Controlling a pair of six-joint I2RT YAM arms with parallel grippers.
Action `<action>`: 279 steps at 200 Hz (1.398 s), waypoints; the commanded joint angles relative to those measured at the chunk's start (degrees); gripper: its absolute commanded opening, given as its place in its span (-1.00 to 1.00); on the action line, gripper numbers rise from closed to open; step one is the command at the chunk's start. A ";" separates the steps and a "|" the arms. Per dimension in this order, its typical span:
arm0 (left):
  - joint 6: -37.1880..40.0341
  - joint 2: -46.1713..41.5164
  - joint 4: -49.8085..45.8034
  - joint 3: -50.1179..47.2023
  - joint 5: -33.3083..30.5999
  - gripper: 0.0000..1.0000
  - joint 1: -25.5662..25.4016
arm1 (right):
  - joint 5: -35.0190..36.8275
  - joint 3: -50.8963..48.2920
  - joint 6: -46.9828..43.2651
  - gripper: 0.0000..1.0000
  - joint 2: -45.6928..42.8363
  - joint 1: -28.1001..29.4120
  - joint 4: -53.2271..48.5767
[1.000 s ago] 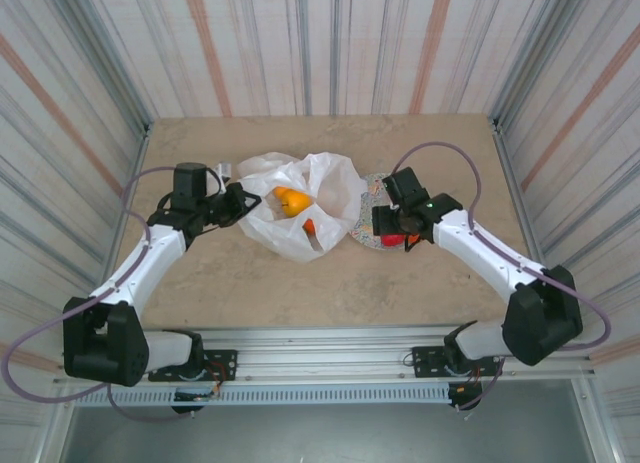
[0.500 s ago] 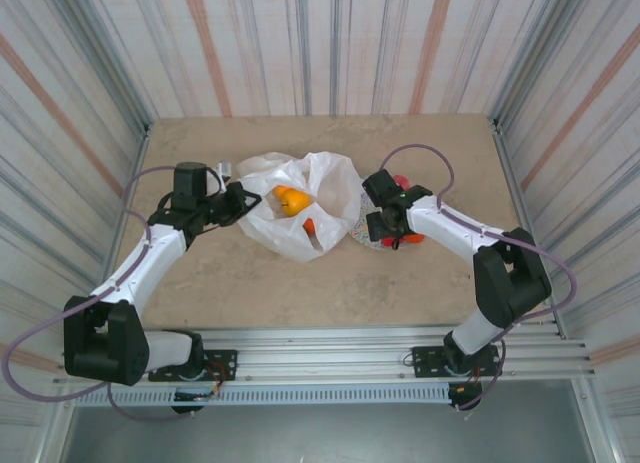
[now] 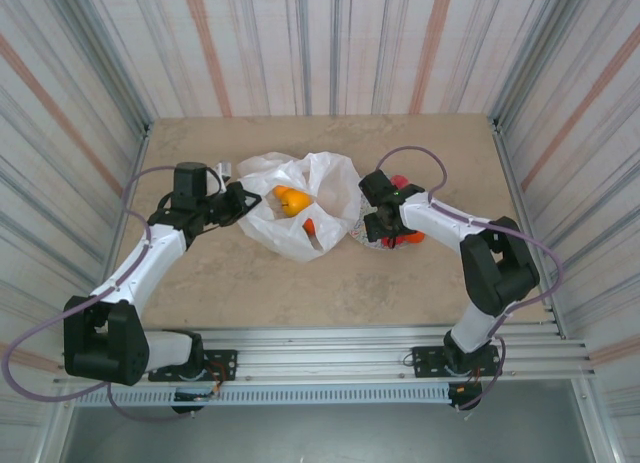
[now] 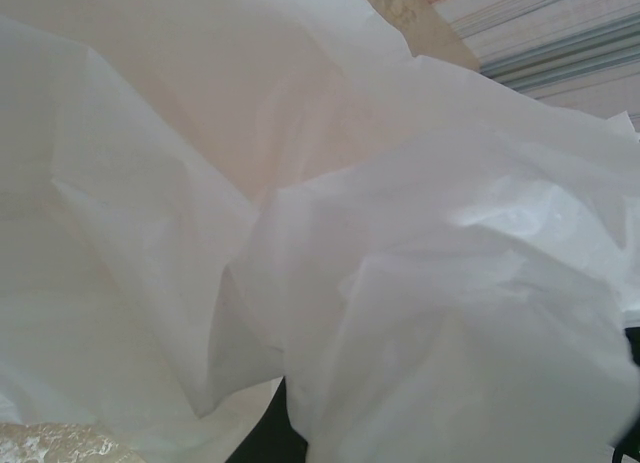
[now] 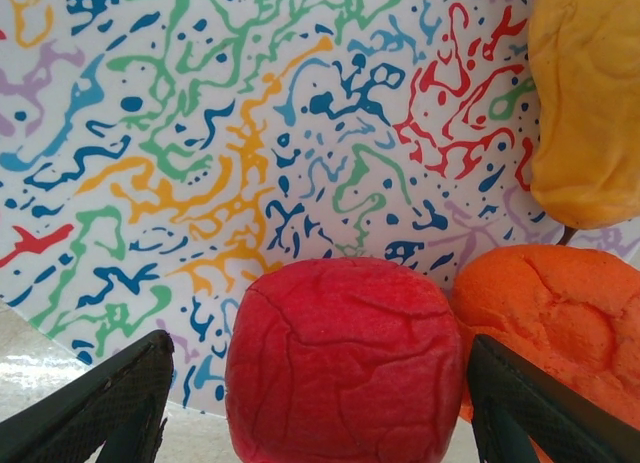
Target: Place the fruits into the plastic bag
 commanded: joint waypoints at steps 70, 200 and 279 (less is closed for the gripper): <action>1.31 -0.31 0.16 0.57 1.11 -1.00 -0.15 | -1.55 2.13 -0.76 0.47 3.21 1.53 0.93; 1.13 -0.28 0.07 0.56 1.36 -1.00 -0.18 | -5.50 0.51 -1.91 0.05 -3.60 1.40 4.96; 0.73 0.15 0.72 0.48 1.54 -1.00 -0.37 | -22.75 -5.21 -0.27 -0.02 -17.93 -0.36 23.42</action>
